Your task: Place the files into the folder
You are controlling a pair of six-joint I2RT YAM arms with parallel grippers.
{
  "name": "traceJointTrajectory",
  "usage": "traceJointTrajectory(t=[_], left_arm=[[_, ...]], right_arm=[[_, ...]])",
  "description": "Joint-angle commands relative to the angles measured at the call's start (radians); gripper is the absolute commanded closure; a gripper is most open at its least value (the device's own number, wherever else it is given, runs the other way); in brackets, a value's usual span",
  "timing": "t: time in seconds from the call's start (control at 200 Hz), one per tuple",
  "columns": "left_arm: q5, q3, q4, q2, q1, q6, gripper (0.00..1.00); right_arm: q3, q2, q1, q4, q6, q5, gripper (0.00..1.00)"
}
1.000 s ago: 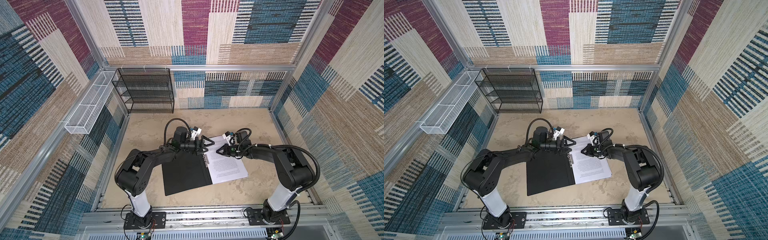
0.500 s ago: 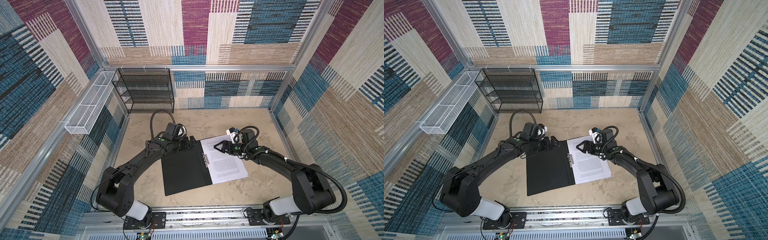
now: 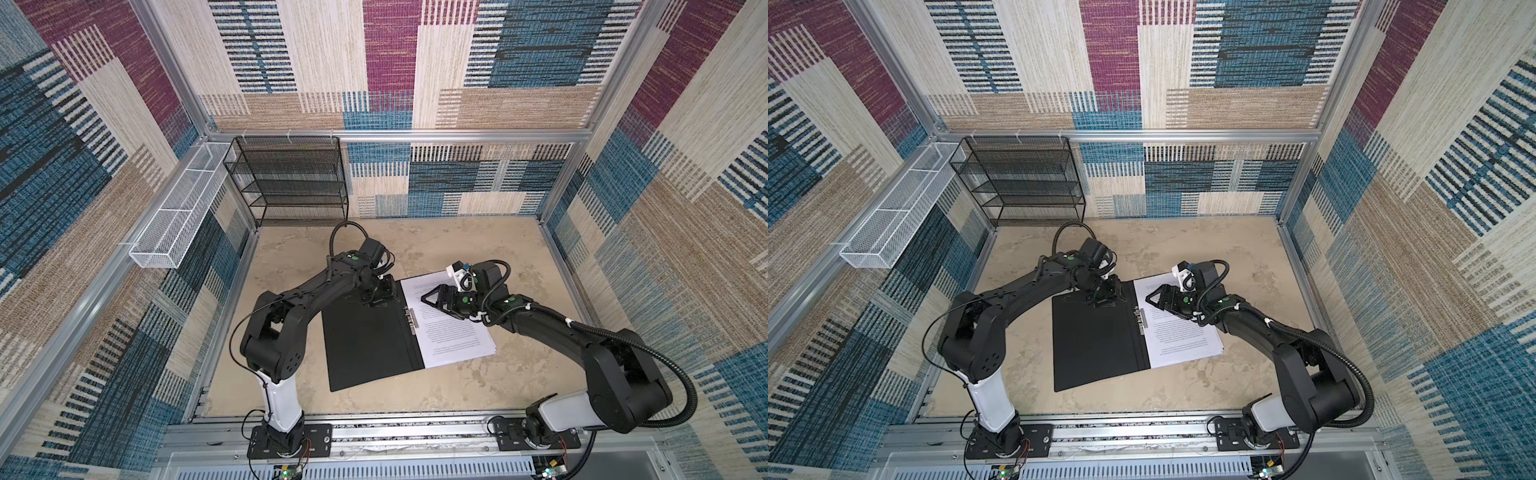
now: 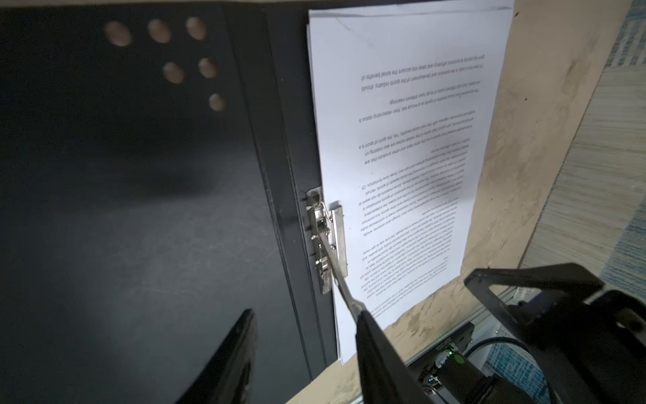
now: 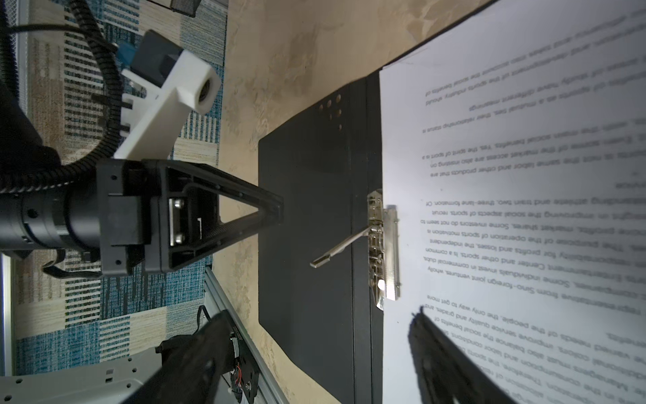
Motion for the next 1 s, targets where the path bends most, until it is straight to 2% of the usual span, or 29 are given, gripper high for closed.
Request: traceJointTrajectory(t=[0.0,0.155,0.245,0.285,0.331,0.456,0.561,0.686,0.992], left_arm=[[0.026,0.109,-0.100,0.080,-0.021,0.001,0.58],[0.021,0.198,-0.144,0.190,-0.036,-0.045,0.67],[-0.011,0.200,-0.146,0.201,-0.041,-0.056,0.67],[-0.018,0.207,-0.150,0.212,-0.040,-0.054,0.67],[-0.019,0.227,-0.161,0.235,-0.040,-0.047,0.68],[0.028,0.275,-0.170,0.300,-0.043,-0.046,0.70],[-0.002,0.283,-0.174,0.306,-0.043,-0.049,0.71],[-0.009,0.297,-0.180,0.320,-0.042,-0.043,0.71],[-0.009,0.317,-0.181,0.354,-0.027,-0.035,0.78]], right_arm=[[-0.011,0.030,0.002,0.000,0.098,-0.020,0.45],[-0.001,0.086,0.008,-0.003,0.187,-0.077,0.57],[0.016,0.085,0.015,-0.005,0.218,-0.098,0.55],[0.027,0.085,0.014,-0.011,0.224,-0.104,0.46],[0.045,0.093,0.015,-0.026,0.234,-0.111,0.45],[0.067,0.140,0.015,0.023,0.277,-0.195,0.46],[0.098,0.187,0.016,0.006,0.291,-0.253,0.46],[0.078,0.202,0.016,0.057,0.353,-0.278,0.48],[0.118,0.245,0.016,0.043,0.380,-0.291,0.56]])
